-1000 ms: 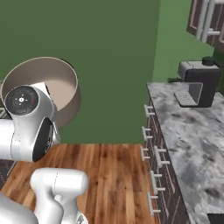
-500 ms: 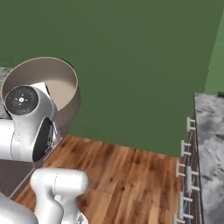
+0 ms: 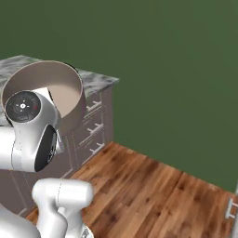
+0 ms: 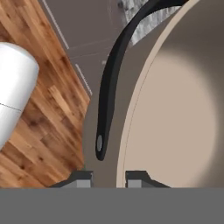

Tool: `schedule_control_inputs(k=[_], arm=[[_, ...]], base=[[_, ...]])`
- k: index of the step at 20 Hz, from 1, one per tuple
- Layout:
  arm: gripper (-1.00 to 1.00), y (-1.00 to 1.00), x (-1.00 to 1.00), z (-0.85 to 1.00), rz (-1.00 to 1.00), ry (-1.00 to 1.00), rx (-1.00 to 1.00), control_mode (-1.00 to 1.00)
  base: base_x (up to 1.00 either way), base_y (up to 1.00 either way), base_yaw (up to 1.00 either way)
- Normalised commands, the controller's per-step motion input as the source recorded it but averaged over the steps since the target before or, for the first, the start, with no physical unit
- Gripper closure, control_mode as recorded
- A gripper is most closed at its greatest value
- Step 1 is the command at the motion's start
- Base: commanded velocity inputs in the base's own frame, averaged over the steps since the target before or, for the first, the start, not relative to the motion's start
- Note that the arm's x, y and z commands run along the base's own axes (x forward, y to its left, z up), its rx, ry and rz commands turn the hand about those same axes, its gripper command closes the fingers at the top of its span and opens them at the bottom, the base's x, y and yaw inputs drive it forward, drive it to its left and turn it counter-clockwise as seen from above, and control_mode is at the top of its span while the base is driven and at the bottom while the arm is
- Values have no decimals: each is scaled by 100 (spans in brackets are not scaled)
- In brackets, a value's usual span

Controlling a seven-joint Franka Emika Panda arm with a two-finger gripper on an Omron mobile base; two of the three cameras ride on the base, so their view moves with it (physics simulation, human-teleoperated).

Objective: Move the pot and pan from the stove into the sink.

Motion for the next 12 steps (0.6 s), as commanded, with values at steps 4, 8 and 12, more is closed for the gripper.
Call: schedule_control_inputs(k=[4,8,12], arm=[[100,0,0,0,0,0,0,100],[100,0,0,0,0,0,0,100],[100,0,0,0,0,0,0,100]], base=[[-4,0,50],[-4,0,50],[-4,0,50]])
